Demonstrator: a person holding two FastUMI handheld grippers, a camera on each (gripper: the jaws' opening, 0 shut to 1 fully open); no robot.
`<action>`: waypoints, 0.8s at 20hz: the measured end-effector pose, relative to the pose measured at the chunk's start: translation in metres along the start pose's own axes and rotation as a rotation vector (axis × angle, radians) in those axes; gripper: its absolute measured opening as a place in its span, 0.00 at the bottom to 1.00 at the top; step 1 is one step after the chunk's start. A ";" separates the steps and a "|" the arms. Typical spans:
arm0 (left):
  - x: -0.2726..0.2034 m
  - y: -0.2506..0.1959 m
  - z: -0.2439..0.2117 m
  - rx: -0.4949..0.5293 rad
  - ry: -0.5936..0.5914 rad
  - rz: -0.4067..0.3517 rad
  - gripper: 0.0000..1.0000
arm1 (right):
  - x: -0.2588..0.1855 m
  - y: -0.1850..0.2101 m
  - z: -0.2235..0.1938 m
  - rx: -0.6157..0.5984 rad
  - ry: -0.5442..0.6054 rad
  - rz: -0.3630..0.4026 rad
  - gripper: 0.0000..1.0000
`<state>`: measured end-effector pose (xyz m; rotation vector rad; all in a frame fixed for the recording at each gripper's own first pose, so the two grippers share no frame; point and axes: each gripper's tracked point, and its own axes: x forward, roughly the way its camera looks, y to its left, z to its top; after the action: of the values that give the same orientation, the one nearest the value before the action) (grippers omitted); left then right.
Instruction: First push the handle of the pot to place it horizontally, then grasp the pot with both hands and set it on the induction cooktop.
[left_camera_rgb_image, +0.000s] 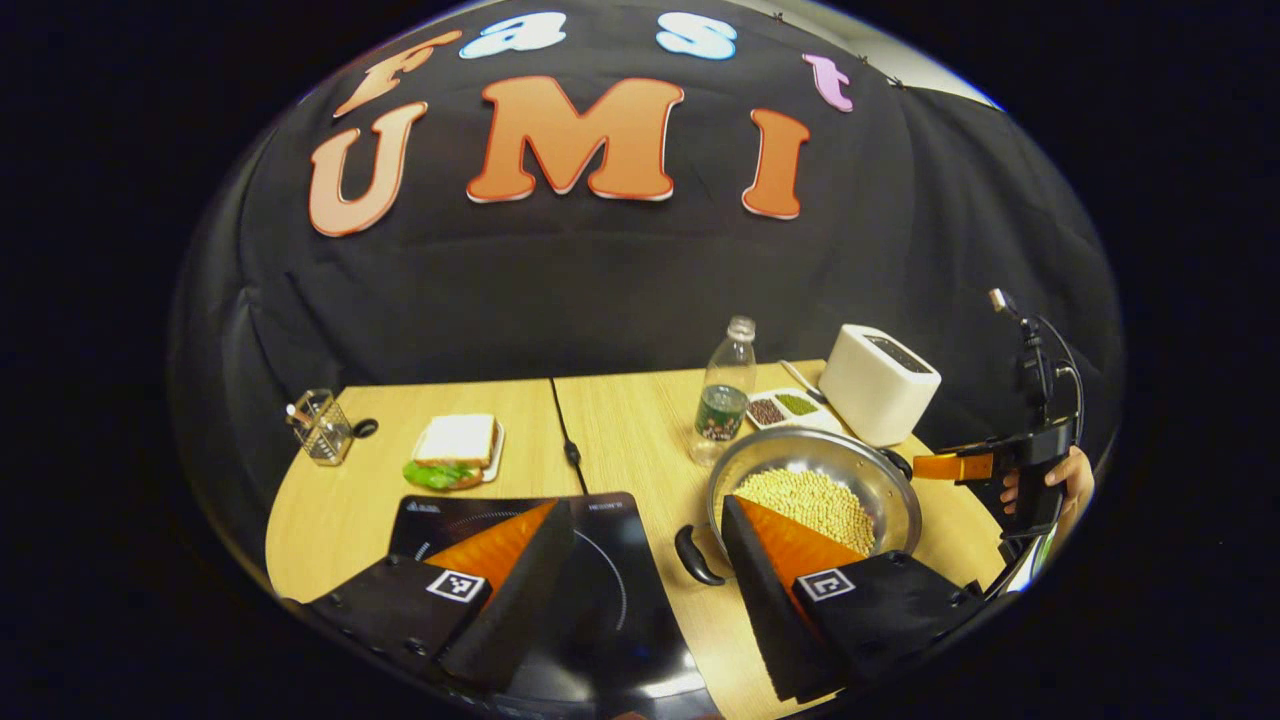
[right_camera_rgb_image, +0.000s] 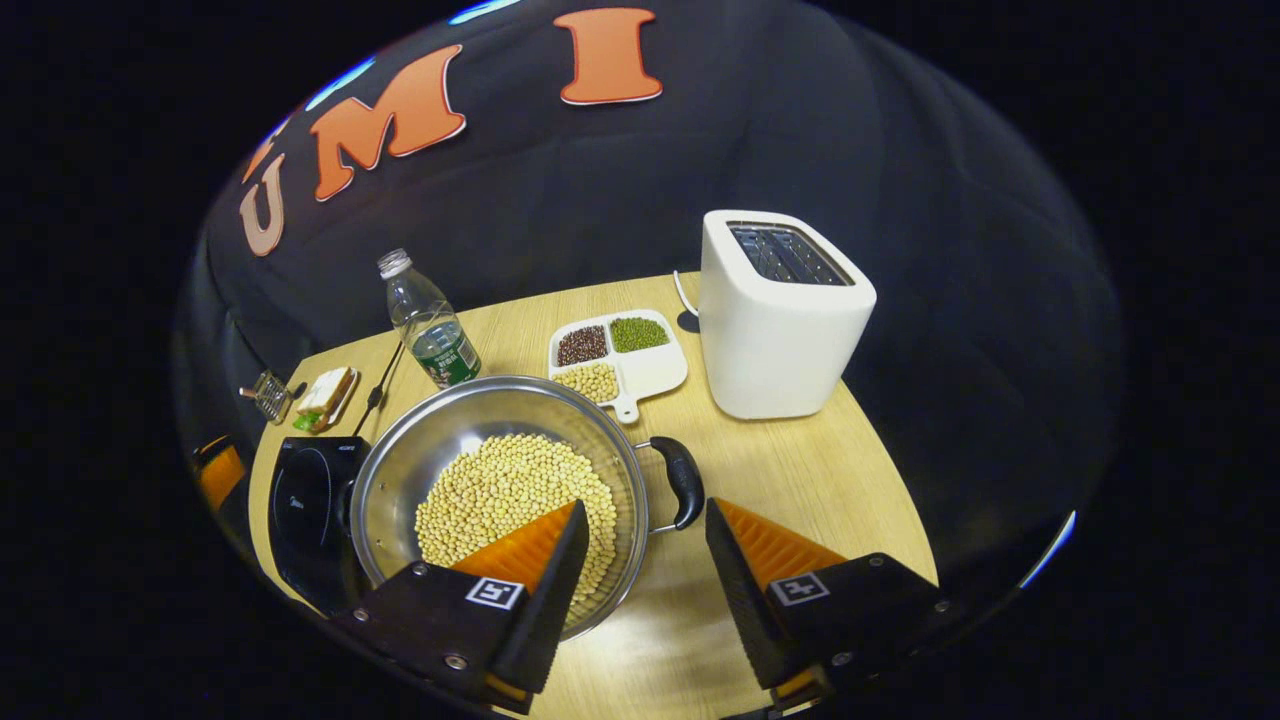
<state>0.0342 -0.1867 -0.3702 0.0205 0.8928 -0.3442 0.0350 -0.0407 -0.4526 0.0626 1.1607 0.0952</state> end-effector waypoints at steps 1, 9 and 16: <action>0.007 -0.005 -0.008 0.000 0.013 -0.003 0.98 | 0.000 -0.003 0.001 -0.025 -0.015 -0.018 0.77; 0.048 -0.031 -0.052 0.000 0.057 0.031 0.98 | 0.025 -0.004 0.006 -0.076 -0.089 -0.042 0.86; 0.074 -0.044 -0.084 -0.044 0.067 0.083 0.98 | 0.050 -0.007 -0.002 -0.101 -0.104 -0.035 0.86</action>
<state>-0.0004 -0.2358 -0.4744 0.0283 0.9629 -0.2473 0.0533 -0.0421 -0.4998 -0.0415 1.0507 0.1183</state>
